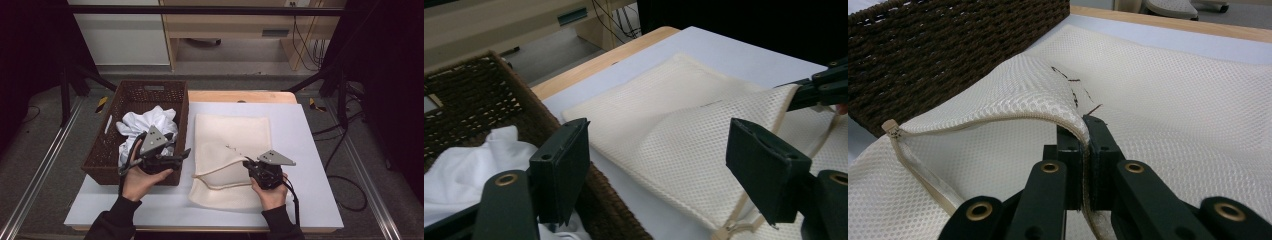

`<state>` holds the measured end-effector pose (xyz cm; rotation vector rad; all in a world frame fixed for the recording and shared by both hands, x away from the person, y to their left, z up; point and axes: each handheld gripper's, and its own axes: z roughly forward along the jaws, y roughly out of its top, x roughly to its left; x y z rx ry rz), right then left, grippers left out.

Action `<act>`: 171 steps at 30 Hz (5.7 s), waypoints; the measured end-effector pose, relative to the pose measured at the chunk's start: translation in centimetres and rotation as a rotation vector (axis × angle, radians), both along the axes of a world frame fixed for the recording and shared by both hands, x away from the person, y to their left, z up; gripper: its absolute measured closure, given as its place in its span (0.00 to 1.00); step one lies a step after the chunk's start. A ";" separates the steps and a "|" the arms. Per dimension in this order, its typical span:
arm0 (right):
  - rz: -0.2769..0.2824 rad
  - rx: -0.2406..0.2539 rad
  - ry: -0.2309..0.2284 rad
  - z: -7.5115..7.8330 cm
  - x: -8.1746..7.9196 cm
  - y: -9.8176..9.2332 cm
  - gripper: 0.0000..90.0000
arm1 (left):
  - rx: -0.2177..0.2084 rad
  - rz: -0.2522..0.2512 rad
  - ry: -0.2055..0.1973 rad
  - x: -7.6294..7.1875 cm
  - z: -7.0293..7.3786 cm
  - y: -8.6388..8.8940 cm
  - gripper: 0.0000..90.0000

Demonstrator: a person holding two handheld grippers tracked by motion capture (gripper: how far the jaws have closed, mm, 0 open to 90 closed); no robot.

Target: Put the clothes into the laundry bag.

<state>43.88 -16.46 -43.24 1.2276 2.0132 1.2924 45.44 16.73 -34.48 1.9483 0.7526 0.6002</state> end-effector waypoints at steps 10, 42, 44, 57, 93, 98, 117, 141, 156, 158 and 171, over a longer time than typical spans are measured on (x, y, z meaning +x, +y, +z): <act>0.002 -0.001 0.003 0.0 0.0 0.0 0.97 | 0.033 0.065 -0.013 2.5 1.3 2.2 0.26; 0.009 -0.017 0.020 -0.3 0.3 0.2 0.97 | 0.220 0.158 0.193 10.2 -5.4 7.2 0.09; 0.010 -0.015 0.021 -0.3 0.3 0.3 0.97 | 0.242 0.150 0.207 10.3 -5.7 7.0 0.07; 0.009 -0.026 0.028 -0.6 0.4 0.3 0.97 | 0.296 0.154 0.277 11.0 -7.2 6.8 0.05; 0.004 -0.029 0.033 -0.7 0.4 0.1 0.97 | 0.263 0.288 0.343 10.2 -5.9 7.4 0.87; 0.004 -0.026 0.032 -0.6 0.4 0.0 0.97 | 0.209 0.304 0.269 9.6 -5.2 7.8 0.88; 0.010 -0.016 0.037 -0.5 0.4 0.0 0.97 | 0.047 0.359 0.034 7.7 -3.1 8.8 0.88; 0.010 -0.017 0.039 -0.5 0.4 0.0 0.97 | -0.113 0.393 -0.118 5.5 1.6 10.1 0.89; 0.013 -0.019 0.035 -0.5 0.5 0.0 0.97 | -0.201 0.391 -0.221 4.3 5.7 9.9 0.89; 0.012 -0.017 0.036 -0.5 0.4 0.0 0.97 | -0.216 0.388 -0.233 4.1 6.4 9.8 0.89; 0.010 -0.016 0.037 -0.4 0.4 0.0 0.97 | -0.260 0.362 -0.296 2.7 9.2 9.2 0.89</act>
